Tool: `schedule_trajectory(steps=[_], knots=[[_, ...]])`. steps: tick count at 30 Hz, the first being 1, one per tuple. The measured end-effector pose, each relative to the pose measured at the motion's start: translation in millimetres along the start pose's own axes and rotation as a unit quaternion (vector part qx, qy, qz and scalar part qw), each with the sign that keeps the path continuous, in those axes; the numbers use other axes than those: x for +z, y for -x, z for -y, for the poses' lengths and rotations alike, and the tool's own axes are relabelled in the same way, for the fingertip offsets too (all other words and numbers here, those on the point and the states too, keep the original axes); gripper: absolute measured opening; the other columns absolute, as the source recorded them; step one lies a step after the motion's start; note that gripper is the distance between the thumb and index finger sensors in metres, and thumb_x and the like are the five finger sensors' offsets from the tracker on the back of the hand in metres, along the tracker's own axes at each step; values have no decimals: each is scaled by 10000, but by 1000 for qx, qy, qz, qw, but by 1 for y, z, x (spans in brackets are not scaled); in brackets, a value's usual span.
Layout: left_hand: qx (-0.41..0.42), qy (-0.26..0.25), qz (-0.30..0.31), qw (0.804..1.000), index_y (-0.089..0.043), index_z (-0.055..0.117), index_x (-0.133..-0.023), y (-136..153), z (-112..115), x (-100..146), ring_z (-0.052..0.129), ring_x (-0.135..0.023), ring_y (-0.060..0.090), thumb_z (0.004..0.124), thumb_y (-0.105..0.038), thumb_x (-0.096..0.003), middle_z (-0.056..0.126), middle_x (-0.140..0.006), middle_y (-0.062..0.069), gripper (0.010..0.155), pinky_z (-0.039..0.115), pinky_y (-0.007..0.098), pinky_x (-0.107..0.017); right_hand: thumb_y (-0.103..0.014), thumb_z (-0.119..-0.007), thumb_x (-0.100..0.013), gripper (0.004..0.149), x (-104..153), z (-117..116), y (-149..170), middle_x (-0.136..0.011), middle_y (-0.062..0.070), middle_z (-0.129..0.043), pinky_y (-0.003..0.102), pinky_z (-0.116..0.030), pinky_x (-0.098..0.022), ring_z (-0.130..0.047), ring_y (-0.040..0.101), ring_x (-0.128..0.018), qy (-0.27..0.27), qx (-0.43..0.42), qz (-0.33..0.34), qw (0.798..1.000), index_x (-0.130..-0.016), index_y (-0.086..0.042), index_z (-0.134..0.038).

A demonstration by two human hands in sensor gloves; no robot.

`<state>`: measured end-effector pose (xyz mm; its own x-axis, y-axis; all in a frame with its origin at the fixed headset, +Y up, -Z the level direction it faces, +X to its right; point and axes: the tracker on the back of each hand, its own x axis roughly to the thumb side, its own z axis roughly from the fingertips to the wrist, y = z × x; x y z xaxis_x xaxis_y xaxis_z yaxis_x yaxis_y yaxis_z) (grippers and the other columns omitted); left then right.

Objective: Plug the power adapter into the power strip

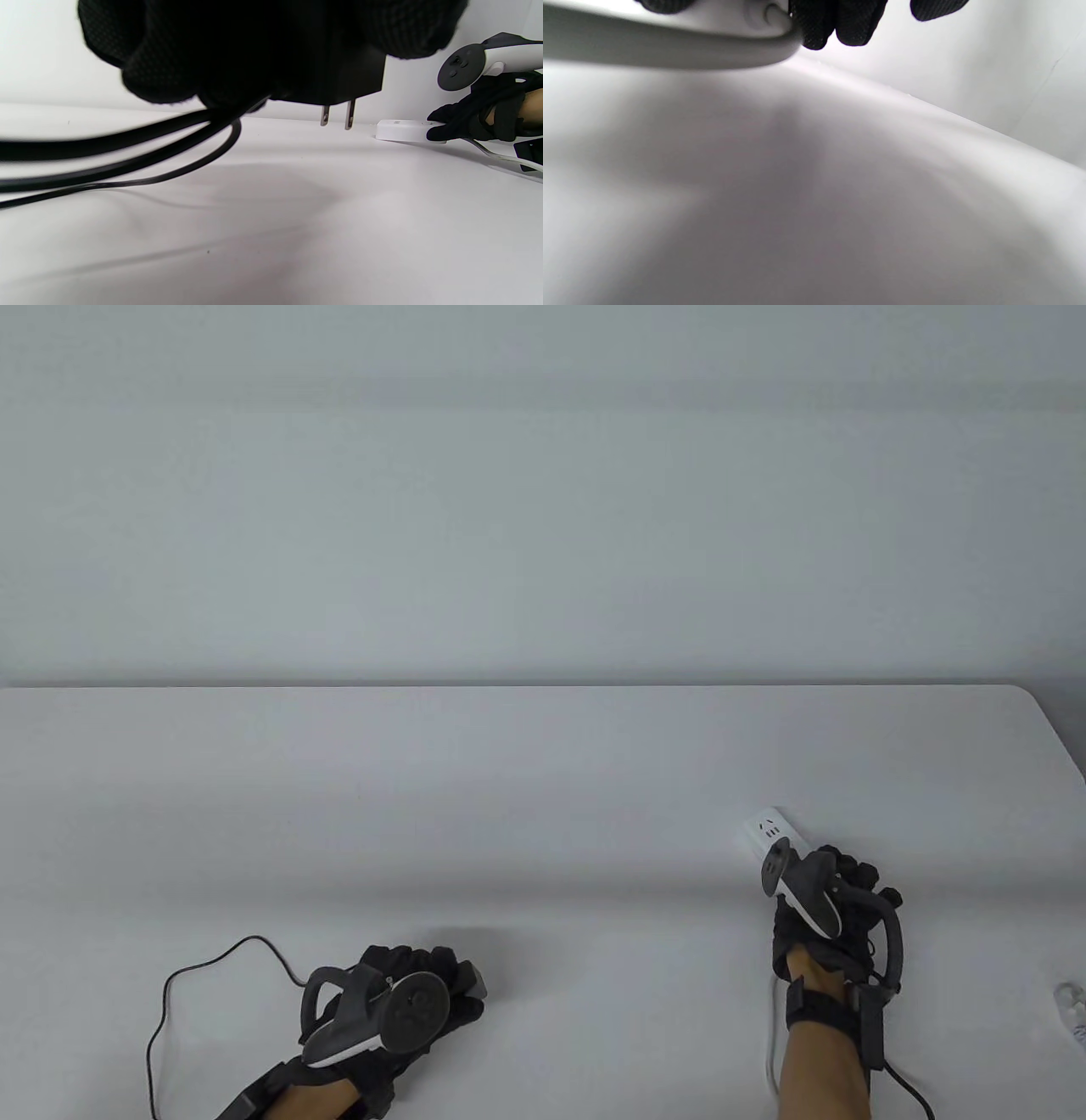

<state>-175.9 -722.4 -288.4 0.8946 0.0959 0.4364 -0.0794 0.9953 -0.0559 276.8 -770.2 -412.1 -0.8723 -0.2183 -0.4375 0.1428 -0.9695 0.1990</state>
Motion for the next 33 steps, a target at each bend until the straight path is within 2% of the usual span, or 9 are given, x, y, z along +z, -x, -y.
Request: schedule_trajectory(steps=[4,8,13,20,33], knots=[[4,-4,0,1000,-103,716,-916,1,-3,2,988,-479,256,664,-645,-427,955,-616,86,732,754,556,-659,-525,-608,-522,828,13,15,0,-1158,153,-487,662,-483,-726,-520,389,-1087,29,-63,30,997,-1122,-67,-269],[7,-8,0,1000,-107,719,-918,1,-6,4,994,-482,257,664,-646,-426,959,-619,82,732,755,556,-661,-474,-672,-507,831,32,33,1,-1147,164,-501,662,-496,-720,-550,396,-1073,48,-147,60,986,-1120,-65,-287],[6,-10,-3,1000,-109,727,-915,3,-7,4,999,-493,259,668,-648,-423,966,-624,78,732,754,561,-663,-438,-717,-490,832,56,49,-4,-1137,175,-526,665,-507,-710,-580,410,-1054,57,-196,106,973,-1119,-67,-317],[11,-10,-9,1000,-119,733,-918,5,-8,4,1013,-526,269,674,-650,-420,978,-649,78,730,750,569,-671,-416,-737,-484,832,86,59,-21,-1139,178,-528,665,-513,-707,-593,413,-1049,67,-224,167,958,-1125,-83,-324],[9,-3,-22,1000,-117,743,-914,9,-11,4,1015,-534,273,673,-652,-423,981,-651,80,730,746,575,-668,-399,-759,-476,827,125,60,-59,-1140,175,-533,654,-523,-712,-616,401,-1045,9,-235,291,927,-1123,-89,-348]])
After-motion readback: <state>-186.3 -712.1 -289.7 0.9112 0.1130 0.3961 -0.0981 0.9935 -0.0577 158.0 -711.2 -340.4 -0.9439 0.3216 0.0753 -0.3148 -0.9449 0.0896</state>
